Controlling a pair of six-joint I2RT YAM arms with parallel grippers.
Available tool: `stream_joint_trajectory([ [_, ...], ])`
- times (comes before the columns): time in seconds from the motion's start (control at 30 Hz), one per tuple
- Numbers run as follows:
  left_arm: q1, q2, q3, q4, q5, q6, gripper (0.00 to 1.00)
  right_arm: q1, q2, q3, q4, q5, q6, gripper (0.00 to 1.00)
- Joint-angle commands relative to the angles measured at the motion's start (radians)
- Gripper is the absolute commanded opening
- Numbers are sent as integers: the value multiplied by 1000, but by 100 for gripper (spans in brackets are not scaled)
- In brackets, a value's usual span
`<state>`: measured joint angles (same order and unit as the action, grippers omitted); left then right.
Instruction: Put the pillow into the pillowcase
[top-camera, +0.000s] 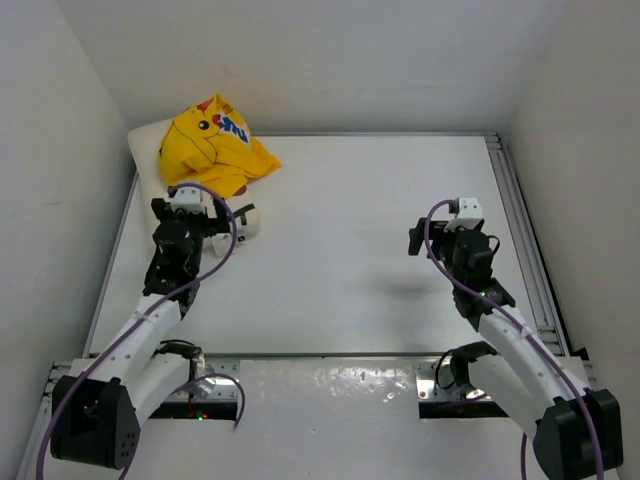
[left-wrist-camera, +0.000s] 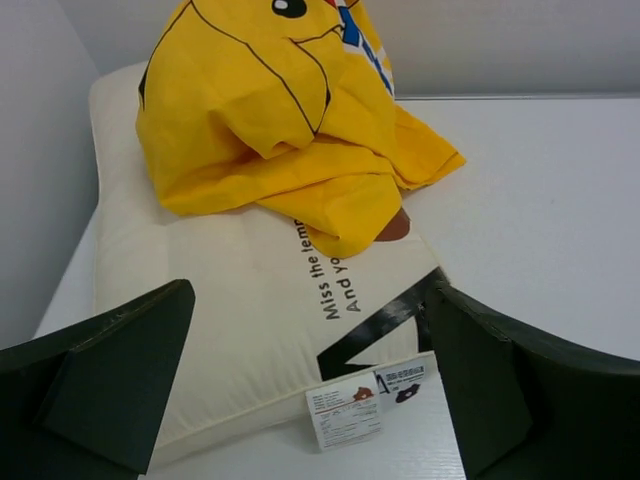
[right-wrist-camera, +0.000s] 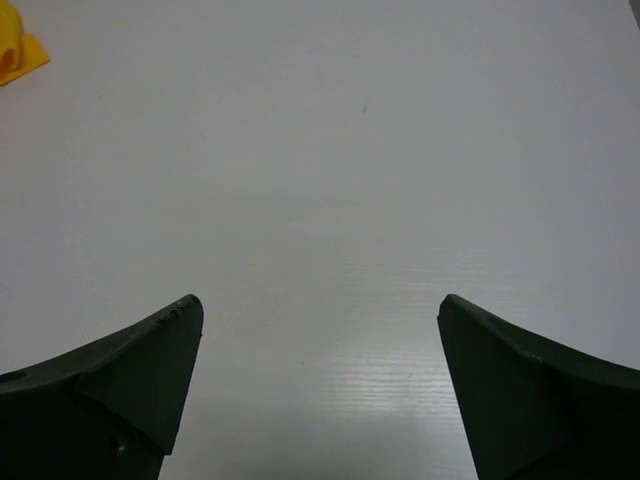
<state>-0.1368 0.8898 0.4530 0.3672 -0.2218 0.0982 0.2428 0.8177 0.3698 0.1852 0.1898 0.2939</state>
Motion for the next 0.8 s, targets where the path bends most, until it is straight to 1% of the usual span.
stream_joint_trajectory([
  [0.0, -11, -14, 33, 10, 22, 110, 100, -2, -8, 50, -13, -27, 27, 99],
  [0.03, -11, -3, 27, -25, 85, 256, 100, -2, 0, 61, -23, -39, 15, 99],
  [0.07, -17, 3, 20, -51, 195, 557, 100, -2, 21, 86, -44, -55, 1, 99],
  [0.1, -21, 9, 15, -68, 200, 639, 100, 0, 35, 102, -62, -64, -13, 99],
  [0.13, -24, 15, 16, -68, 141, 679, 100, 0, 55, 128, -87, -76, -44, 99],
  [0.2, -26, 26, 51, -24, 29, 596, 100, 3, 124, 210, -177, -85, -80, 99],
  [0.23, -21, 56, 87, -43, -9, 534, 100, 10, 148, 243, -212, -70, -90, 98],
  [0.27, -8, 81, 169, -65, -42, 511, 100, 13, 196, 297, -263, -38, -101, 95],
  [0.3, 3, 106, 218, -86, -54, 476, 100, 16, 221, 325, -286, -24, -111, 90],
  [0.33, 14, 171, 272, -144, -80, 365, 98, 19, 245, 357, -305, -12, -134, 77],
  [0.37, 43, 207, 330, -183, -71, 326, 82, 20, 270, 415, -341, 3, -139, 70],
  [0.4, 49, 281, 431, -273, -47, 290, 58, 23, 314, 440, -354, 23, -142, 58],
  [0.43, 51, 316, 476, -312, -47, 287, 57, 23, 334, 464, -362, 26, -139, 58],
  [0.47, 51, 354, 515, -342, -47, 279, 41, 23, 356, 497, -359, 23, -139, 56],
  [0.5, 54, 426, 586, -408, -50, 265, 41, 24, 383, 506, -345, 1, -139, 59],
  [0.53, 66, 460, 628, -433, -47, 259, 50, 26, 394, 515, -311, -10, -139, 78],
  [0.57, 74, 498, 665, -448, -45, 246, 68, 27, 403, 520, -294, -25, -136, 84],
  [0.6, 84, 573, 747, -477, -37, 221, 83, 33, 422, 527, -285, -64, -127, 86],
  [0.63, 109, 612, 791, -500, -6, 212, 99, 36, 431, 547, -282, -84, -124, 87],
  [0.67, 118, 647, 832, -513, 10, 201, 100, 39, 439, 554, -282, -101, -122, 87],
  [0.7, 126, 717, 867, -520, 24, 196, 100, 50, 446, 558, -280, -113, -115, 87],
  [0.73, 134, 748, 927, -521, 42, 195, 100, 53, 454, 557, -268, -118, -113, 87],
  [0.77, 137, 776, 949, -511, 51, 196, 100, 59, 457, 552, -259, -124, -107, 87],
])
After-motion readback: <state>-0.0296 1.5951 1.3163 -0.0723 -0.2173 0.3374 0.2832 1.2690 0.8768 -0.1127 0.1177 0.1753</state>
